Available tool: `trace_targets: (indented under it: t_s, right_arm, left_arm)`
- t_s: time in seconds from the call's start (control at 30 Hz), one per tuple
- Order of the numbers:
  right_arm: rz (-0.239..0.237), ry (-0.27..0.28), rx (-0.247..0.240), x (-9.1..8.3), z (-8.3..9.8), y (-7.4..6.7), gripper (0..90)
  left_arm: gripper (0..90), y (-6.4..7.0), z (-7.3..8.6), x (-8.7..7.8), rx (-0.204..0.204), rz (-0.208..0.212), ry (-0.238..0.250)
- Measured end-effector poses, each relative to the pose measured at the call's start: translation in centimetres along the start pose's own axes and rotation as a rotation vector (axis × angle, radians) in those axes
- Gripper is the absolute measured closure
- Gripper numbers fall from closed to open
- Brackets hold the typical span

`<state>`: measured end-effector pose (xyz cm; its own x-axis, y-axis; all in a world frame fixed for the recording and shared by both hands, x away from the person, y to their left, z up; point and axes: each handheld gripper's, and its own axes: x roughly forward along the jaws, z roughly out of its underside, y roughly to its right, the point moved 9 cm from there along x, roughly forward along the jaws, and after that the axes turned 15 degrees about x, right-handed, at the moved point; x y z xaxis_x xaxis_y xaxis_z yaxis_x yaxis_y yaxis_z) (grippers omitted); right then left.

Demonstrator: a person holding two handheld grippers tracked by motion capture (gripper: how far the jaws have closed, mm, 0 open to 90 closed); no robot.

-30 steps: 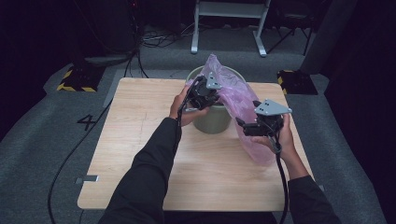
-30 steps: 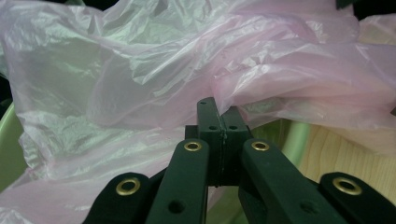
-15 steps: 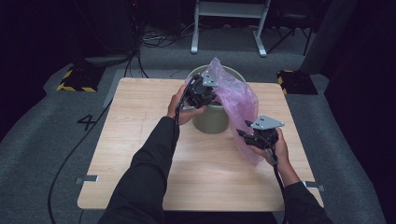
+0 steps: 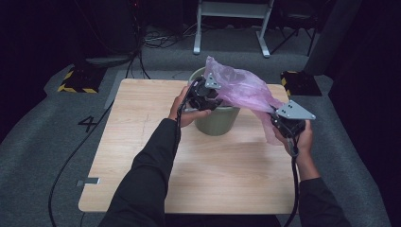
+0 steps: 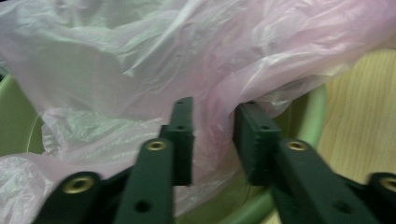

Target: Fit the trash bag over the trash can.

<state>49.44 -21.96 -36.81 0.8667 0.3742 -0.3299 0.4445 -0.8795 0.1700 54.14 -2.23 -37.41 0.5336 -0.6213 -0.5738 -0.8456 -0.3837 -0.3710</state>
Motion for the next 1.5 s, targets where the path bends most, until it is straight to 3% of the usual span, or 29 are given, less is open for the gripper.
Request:
trace_targets:
  t_s: [0.07, 0.23, 0.33, 0.37, 0.53, 0.67, 0.7, 0.77, 0.8, 0.83, 0.9, 0.93, 1.0, 1.13, 1.23, 1.27, 1.37, 1.43, 1.5]
  right_arm:
    - [-0.004, -0.014, -0.019, -0.1, -0.7, 0.1, 90.0]
    - [0.020, -0.056, -0.062, -0.1, -1.1, 0.4, 90.0]
    - [0.027, -0.069, -0.091, -0.1, -1.1, 0.5, 90.0]
    - [0.024, -0.072, -0.117, -0.2, -1.4, 0.4, 90.0]
    - [0.000, -0.076, -0.157, -0.4, -1.9, -0.3, 89.8]
    - [-0.028, -0.073, -0.182, -0.4, -2.6, -1.1, 89.5]
    - [-0.040, -0.064, -0.188, -0.4, -2.9, -1.3, 89.5]
    - [-0.050, -0.055, -0.193, -0.5, -3.2, -1.6, 89.2]
    - [-0.056, -0.045, -0.192, -0.6, -3.5, -1.9, 87.7]
    - [-0.056, -0.045, -0.192, -0.6, -3.5, -1.9, 87.7]
    - [-0.054, -0.041, -0.195, -0.5, -3.8, -2.1, 86.7]
    - [-0.048, -0.038, -0.200, -0.4, -3.9, -2.2, 86.6]
    - [-0.033, -0.028, -0.212, -0.3, -4.3, -2.3, 86.3]
    - [-0.029, -0.006, -0.201, 0.3, -5.0, -2.7, 86.5]
    - [-0.043, 0.003, -0.180, 0.9, -5.6, -3.0, 87.1]
    - [-0.047, 0.004, -0.178, 1.1, -5.8, -3.1, 87.3]
    - [-0.051, -0.007, -0.192, 1.6, -6.1, -3.5, 88.6]
    - [-0.063, -0.017, -0.197, 2.0, -6.3, -3.9, 89.3]
    - [-0.073, -0.024, -0.206, 2.2, -6.4, -4.3, 89.7]
  left_arm:
    - [38.8, -0.2, -0.3, -0.6, -0.021, -0.015, 0.020]
    - [20.5, -1.0, -0.7, -2.0, -0.040, -0.081, 0.063]
    - [19.9, -0.7, -1.6, -2.1, -0.026, -0.072, 0.108]
    - [19.2, -0.3, -1.9, -1.9, -0.016, -0.052, 0.111]
    - [18.4, 1.5, -3.8, -0.6, 0.010, 0.019, 0.122]
    - [18.2, 2.2, -4.6, 0.5, 0.036, 0.042, 0.088]
    - [21.3, 2.2, -4.6, 0.7, 0.037, 0.034, 0.074]
    - [36.7, 2.2, -4.5, 1.1, 0.045, 0.033, 0.049]
    - [59.6, 2.1, -4.3, 1.3, 0.041, 0.025, 0.038]
    - [59.6, 2.0, -4.2, 1.4, 0.035, 0.028, 0.026]
    - [73.7, 2.1, -3.9, 1.5, 0.038, 0.053, 0.021]
    - [78.8, 2.2, -3.8, 1.4, 0.058, 0.062, 0.015]
    - [81.9, 2.3, -3.5, 1.5, 0.074, 0.082, -0.009]
    - [82.3, 2.2, -2.9, 1.2, 0.053, 0.104, -0.031]
    - [77.4, 1.7, -2.5, 0.8, 0.030, 0.106, -0.028]
    - [72.0, 1.6, -2.4, 0.7, 0.026, 0.105, -0.025]
    - [64.3, 1.3, -2.0, 0.3, 0.007, 0.104, -0.015]
    - [50.0, 0.6, -1.8, 0.0, -0.017, 0.065, -0.013]
    - [41.7, 0.3, -2.0, -0.5, -0.046, 0.066, 0.039]
